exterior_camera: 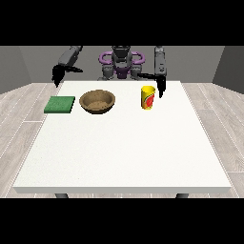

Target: Pick the cup and pour the ball into the bowl, then pick the bowl and place it on the pad

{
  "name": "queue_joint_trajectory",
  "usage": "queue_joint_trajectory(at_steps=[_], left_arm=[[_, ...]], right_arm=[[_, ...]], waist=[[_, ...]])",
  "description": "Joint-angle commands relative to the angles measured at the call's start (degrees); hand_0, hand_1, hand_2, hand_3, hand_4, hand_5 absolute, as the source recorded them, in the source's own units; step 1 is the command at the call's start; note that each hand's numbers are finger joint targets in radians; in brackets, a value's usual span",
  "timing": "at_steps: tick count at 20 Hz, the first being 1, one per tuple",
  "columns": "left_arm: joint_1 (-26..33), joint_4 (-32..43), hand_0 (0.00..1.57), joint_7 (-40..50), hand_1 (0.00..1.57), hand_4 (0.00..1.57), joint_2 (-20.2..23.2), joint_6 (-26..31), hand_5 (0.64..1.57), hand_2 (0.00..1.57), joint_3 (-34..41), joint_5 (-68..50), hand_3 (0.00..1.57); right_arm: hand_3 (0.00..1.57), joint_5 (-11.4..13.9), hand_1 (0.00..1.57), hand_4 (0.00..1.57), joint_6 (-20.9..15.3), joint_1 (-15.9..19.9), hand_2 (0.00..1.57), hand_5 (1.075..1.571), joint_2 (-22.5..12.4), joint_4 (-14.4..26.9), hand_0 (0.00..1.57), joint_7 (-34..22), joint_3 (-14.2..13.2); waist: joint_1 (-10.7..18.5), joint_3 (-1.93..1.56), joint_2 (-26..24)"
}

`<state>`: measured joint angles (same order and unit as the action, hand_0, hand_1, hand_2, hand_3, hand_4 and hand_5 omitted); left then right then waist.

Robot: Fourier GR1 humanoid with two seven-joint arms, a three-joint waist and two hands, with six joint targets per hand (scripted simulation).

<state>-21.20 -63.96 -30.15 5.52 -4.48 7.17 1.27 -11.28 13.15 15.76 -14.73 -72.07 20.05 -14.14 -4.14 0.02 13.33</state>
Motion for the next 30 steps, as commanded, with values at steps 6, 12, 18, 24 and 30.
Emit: queue_joint_trajectory(at_steps=[6,12,18,24,30], left_arm=[[-4.37,14.14,0.00,-10.19,0.00,0.00,-0.30,-0.29,1.245,0.00,2.96,-0.89,0.00],[-6.46,17.85,1.29,-13.02,1.29,0.79,5.65,-13.52,1.524,1.57,3.83,7.59,1.57],[-8.63,22.74,1.33,-16.38,1.33,0.86,0.54,-24.16,1.509,1.57,3.01,11.25,1.57],[-10.95,20.50,1.36,-5.37,1.36,0.95,2.44,-25.98,1.525,1.57,-1.60,16.46,1.57],[-11.71,17.61,1.38,9.78,1.38,1.03,0.68,-26.22,1.536,1.57,-12.00,27.74,1.57]], right_arm=[[0.00,-1.51,0.00,0.00,4.98,1.12,0.00,1.558,-4.20,6.31,0.00,3.28,-2.61],[0.00,-3.08,0.00,0.00,4.58,4.28,0.00,1.562,-4.01,3.43,0.00,2.28,-2.83],[0.00,-4.40,0.00,0.00,7.90,6.75,0.00,1.557,-7.63,4.07,0.00,2.69,-4.09],[0.00,-4.24,0.00,0.00,9.78,3.88,0.00,1.555,-10.35,14.34,0.00,4.05,-7.03],[0.00,-3.00,0.00,0.00,8.87,1.00,0.00,1.560,-11.59,22.80,0.00,3.30,-8.41]], waist=[[-1.08,0.00,0.60],[-5.11,-0.04,4.78],[-7.43,0.01,8.60],[-3.69,-0.11,-0.69],[2.64,-0.15,-12.21]])
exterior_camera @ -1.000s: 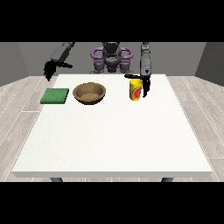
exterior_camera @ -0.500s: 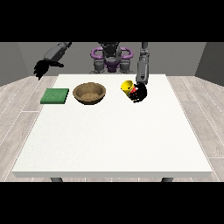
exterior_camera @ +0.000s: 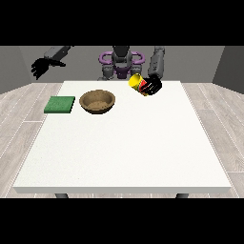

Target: Pick the cup and pour the ball into the bowl, then pick the bowl and place it on the pad

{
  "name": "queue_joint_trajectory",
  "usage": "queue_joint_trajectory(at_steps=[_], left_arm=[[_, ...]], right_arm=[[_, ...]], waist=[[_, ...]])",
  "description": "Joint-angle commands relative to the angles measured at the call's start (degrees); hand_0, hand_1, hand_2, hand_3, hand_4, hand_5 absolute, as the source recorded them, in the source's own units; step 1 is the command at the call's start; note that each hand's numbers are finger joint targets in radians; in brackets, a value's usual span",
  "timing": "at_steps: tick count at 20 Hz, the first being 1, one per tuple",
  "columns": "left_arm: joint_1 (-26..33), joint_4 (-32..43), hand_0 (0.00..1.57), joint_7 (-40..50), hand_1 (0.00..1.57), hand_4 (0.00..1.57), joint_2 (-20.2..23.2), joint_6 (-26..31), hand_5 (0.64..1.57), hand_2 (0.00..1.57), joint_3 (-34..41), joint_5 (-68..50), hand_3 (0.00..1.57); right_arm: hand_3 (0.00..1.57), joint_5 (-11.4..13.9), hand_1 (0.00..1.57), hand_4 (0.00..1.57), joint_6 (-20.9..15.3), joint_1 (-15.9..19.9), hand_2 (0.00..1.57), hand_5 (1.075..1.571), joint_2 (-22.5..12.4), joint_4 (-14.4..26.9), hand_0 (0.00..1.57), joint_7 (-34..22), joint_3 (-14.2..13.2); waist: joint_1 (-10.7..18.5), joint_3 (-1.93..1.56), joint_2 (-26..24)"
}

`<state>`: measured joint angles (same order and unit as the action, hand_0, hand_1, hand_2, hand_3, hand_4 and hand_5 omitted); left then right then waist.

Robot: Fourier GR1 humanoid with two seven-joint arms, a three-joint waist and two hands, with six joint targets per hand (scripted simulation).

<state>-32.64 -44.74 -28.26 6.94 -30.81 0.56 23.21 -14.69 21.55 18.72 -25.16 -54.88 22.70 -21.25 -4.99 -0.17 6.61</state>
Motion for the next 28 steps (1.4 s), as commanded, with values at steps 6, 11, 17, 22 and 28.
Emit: queue_joint_trajectory(at_steps=[6,11,17,22,28], left_arm=[[-3.10,-1.98,1.37,20.23,1.37,1.11,-2.41,-2.80,1.566,1.57,-14.24,19.76,1.57],[-5.43,-3.83,1.36,29.55,1.36,1.07,-5.49,-1.65,1.568,1.57,-16.27,26.53,1.57],[-5.23,-7.33,1.20,37.67,1.20,0.98,-6.82,1.76,1.569,1.57,-22.44,35.15,1.57],[-8.87,-8.52,0.68,46.92,0.68,0.89,-6.90,3.90,1.571,1.57,-28.72,40.45,1.53],[-12.27,-7.91,0.52,51.36,0.52,0.84,-6.93,4.99,1.571,1.57,-34.05,48.70,1.57]], right_arm=[[0.00,1.23,0.00,0.00,1.17,-3.77,0.00,1.558,-3.55,11.00,0.00,3.10,-2.79],[0.00,2.69,0.00,0.00,-0.12,-4.49,0.19,1.555,-1.51,12.74,0.00,6.61,-1.76],[0.00,1.57,0.00,0.00,3.21,-4.59,0.00,1.550,-4.47,17.80,0.00,9.00,-3.64],[0.00,2.93,0.00,0.00,0.82,0.69,0.00,1.551,-2.75,17.47,0.00,6.37,-1.32],[0.14,4.26,0.00,0.00,-3.32,7.22,0.00,1.530,-1.74,17.36,0.00,4.87,-0.09]], waist=[[8.18,0.01,-8.55],[7.18,0.11,-8.05],[8.51,0.08,-9.29],[5.96,0.12,-7.70],[6.16,0.13,-4.10]])
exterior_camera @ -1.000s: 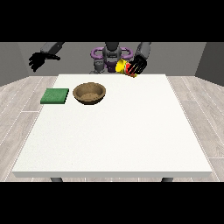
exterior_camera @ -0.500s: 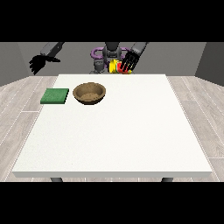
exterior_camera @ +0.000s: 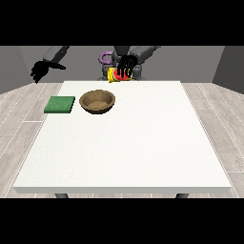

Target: Pick the cup and pour the ball into the bowl, then pick the bowl and place it on the pad

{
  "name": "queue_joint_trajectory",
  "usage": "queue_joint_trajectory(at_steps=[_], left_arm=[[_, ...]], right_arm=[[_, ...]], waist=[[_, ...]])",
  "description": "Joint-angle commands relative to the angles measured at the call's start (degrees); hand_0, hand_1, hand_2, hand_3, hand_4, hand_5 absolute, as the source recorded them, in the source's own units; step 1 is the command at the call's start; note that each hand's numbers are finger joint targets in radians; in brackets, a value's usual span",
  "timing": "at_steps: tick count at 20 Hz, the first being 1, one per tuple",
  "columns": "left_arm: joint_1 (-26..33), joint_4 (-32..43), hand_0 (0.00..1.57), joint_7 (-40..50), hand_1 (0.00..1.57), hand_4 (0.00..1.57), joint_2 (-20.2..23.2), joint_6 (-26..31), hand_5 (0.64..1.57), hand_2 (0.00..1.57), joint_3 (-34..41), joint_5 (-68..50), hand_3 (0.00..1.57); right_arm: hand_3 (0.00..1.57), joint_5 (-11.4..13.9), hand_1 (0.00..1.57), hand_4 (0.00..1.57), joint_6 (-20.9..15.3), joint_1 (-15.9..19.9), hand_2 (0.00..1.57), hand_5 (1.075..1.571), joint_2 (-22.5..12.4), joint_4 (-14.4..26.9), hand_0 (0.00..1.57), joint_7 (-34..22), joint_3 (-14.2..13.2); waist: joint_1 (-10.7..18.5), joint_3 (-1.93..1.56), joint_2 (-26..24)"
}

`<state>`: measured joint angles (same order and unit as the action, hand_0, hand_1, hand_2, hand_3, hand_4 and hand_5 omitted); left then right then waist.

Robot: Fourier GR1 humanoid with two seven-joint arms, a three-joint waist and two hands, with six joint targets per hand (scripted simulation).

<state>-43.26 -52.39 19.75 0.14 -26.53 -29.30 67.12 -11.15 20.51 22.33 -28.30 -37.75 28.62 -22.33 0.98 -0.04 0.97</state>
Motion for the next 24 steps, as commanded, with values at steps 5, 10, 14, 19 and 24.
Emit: queue_joint_trajectory(at_steps=[5,10,14,19,24], left_arm=[[-0.95,-2.49,0.30,5.12,0.30,0.90,-0.13,5.72,1.570,1.57,-7.43,8.71,1.57],[-0.56,-0.03,0.00,8.15,0.00,0.91,-0.13,5.76,1.547,1.57,-12.86,14.27,1.57],[-3.86,0.24,0.00,5.45,0.00,1.20,-0.14,15.11,1.434,1.57,-13.49,14.17,1.57],[-10.09,-0.33,0.70,2.39,0.70,1.20,-0.14,23.53,1.416,1.57,-14.95,19.05,1.57],[-13.93,-0.27,1.55,1.75,1.55,1.20,-0.11,29.12,1.457,1.57,-16.24,23.32,1.57]], right_arm=[[0.22,0.23,0.00,0.00,-1.58,4.47,0.00,1.533,0.52,1.16,0.00,-2.27,0.83],[0.25,-0.06,0.00,0.00,-1.56,9.35,0.00,1.525,1.47,-0.11,0.00,-4.35,1.90],[0.19,0.58,0.00,0.00,-2.79,9.39,0.00,1.521,3.39,0.29,0.00,-5.54,3.06],[0.18,0.63,0.00,0.00,-1.26,6.86,0.00,1.519,2.60,2.53,0.00,-1.52,2.29],[0.19,0.47,0.00,0.00,-2.34,7.80,0.00,1.515,2.91,3.14,0.00,-2.19,2.18]], waist=[[-0.29,0.00,0.36],[-3.38,0.02,3.98],[-4.30,0.02,2.46],[-2.67,-0.02,1.98],[-3.36,0.01,1.16]])
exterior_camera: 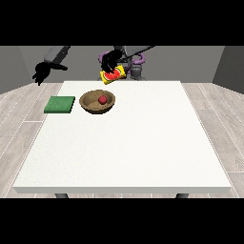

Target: Pick the cup and pour the ball into the bowl, then pick the bowl and place it on the pad

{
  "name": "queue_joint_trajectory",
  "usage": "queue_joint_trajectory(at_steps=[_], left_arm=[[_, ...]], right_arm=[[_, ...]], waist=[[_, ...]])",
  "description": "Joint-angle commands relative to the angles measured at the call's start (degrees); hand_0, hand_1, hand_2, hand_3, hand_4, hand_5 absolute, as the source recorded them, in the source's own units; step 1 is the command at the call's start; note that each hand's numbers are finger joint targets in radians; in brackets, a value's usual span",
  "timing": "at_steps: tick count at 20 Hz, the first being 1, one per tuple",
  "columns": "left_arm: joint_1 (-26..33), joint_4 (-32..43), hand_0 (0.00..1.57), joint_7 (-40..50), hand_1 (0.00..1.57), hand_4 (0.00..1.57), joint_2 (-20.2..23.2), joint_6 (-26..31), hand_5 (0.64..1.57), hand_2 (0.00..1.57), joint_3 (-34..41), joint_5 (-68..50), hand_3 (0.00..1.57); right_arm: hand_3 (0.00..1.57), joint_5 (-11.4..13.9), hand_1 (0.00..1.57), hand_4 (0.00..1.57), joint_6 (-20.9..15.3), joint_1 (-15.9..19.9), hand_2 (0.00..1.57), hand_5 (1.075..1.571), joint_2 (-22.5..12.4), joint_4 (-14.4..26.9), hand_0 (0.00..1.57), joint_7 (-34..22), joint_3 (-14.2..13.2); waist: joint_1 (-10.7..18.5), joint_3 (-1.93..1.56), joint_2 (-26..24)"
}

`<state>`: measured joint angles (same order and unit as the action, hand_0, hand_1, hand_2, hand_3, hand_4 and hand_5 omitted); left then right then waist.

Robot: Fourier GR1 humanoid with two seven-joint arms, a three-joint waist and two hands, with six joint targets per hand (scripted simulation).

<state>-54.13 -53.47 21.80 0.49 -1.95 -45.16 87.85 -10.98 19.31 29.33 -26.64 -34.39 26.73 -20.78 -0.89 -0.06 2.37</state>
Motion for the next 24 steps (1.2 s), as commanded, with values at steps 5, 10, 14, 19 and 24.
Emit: queue_joint_trajectory(at_steps=[5,10,14,19,24], left_arm=[[-1.75,-5.04,1.50,-5.16,1.50,1.21,-0.24,6.11,1.455,1.57,2.73,4.25,1.57],[2.46,-8.65,1.35,-4.89,1.35,1.19,-0.22,0.67,1.456,1.57,7.93,-0.54,1.57],[4.52,-14.60,0.36,-5.11,0.36,0.99,2.32,-7.24,1.555,1.57,19.88,-10.45,1.57],[10.52,-17.98,0.49,-11.66,0.49,0.88,3.36,-11.84,1.565,1.57,28.51,-24.02,1.55],[12.61,-19.98,1.18,-18.53,1.18,0.77,0.13,-12.82,1.537,1.40,37.62,-41.08,1.12]], right_arm=[[0.28,-0.71,0.00,0.00,2.06,-3.10,0.00,1.517,-2.67,2.18,0.00,3.25,-1.41],[0.00,-2.05,0.00,0.43,0.09,-0.76,0.00,1.555,-0.56,3.11,0.00,0.10,-1.96],[0.00,-3.46,0.00,0.43,-1.12,-0.71,0.00,1.555,-1.34,3.61,0.00,-2.08,-3.54],[0.00,-4.02,0.00,0.47,-2.67,-0.30,0.00,1.557,-1.15,3.03,0.00,-1.33,-4.32],[0.00,-6.15,0.00,0.26,-0.54,1.91,0.00,1.565,-1.95,1.95,0.00,-2.43,-5.47]], waist=[[2.46,0.02,-1.10],[6.56,0.08,1.23],[10.96,0.28,1.26],[14.22,0.26,6.52],[13.48,0.32,12.98]])
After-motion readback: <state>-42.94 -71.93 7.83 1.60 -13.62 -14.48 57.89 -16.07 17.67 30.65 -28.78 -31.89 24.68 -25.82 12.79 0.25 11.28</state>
